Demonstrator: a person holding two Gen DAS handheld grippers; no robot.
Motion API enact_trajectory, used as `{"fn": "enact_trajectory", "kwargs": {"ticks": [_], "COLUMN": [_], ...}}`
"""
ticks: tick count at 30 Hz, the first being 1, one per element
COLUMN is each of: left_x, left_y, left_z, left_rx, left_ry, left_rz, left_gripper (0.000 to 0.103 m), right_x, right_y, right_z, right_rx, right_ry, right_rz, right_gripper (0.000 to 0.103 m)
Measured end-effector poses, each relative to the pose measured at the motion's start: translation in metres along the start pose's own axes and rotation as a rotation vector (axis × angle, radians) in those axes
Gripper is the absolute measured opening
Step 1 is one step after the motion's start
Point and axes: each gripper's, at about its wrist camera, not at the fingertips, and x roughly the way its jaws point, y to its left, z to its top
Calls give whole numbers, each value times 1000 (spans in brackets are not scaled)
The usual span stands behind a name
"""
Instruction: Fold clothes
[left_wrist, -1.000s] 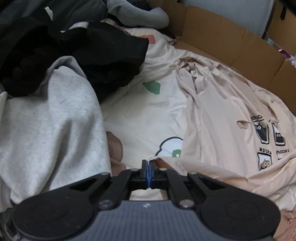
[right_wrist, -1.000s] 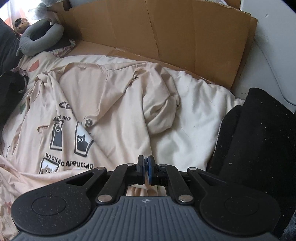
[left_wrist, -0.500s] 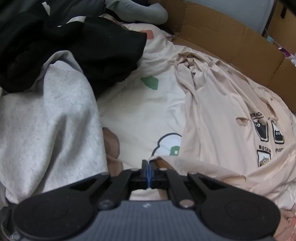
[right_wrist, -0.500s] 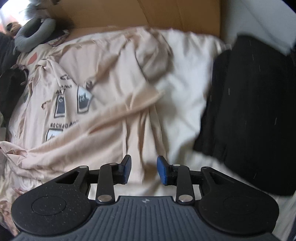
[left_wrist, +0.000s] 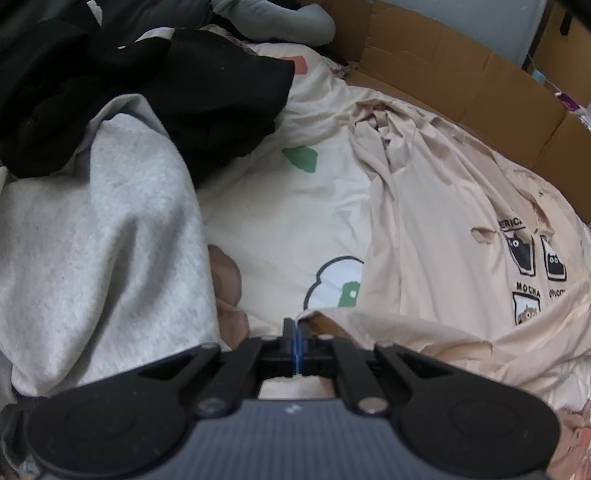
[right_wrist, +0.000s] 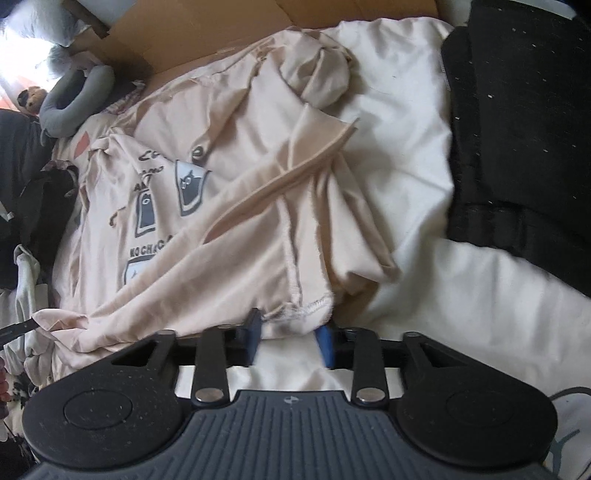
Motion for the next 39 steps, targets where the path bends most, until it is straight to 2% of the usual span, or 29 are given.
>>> {"fn": "enact_trajectory", "kwargs": {"ticks": [3,4,5,10,16,26,33,39], "left_x": [1,1,0,-13,-47,-102,-119,-120], "left_y": [0,0,0,-2,-5,-28,-38,-32], "left_z": [-1,-1,-1,-4,-15,-56,-94,-111], "left_rx": [-3,-4,-6,-14,-49,-54,-31,-50], "left_ry": [2,3,3,-3,-14,6,55,80], "left_rz": [-4,-4,-6,-24,-61,-99,-94,-79], "left_gripper": [0,0,0,0,0,0,0,0], "right_x": [0,1,1,-17,-62,-120,-129,-124], "right_y": [0,-1,-1,7,9,1,-1,-5], "right_z": [3,4,4,5,5,-27,-61,-84], "right_rx": [-1,-1,-5,-86,-135,-219,-277,-297], "right_ry": [-18,-18,-17,-22,-33,18,74,110], "right_rz": [-12,-22,-32,-75,-136,-209,-245,-261], "right_gripper": [12,3,2,1,0,0,0,0]}}
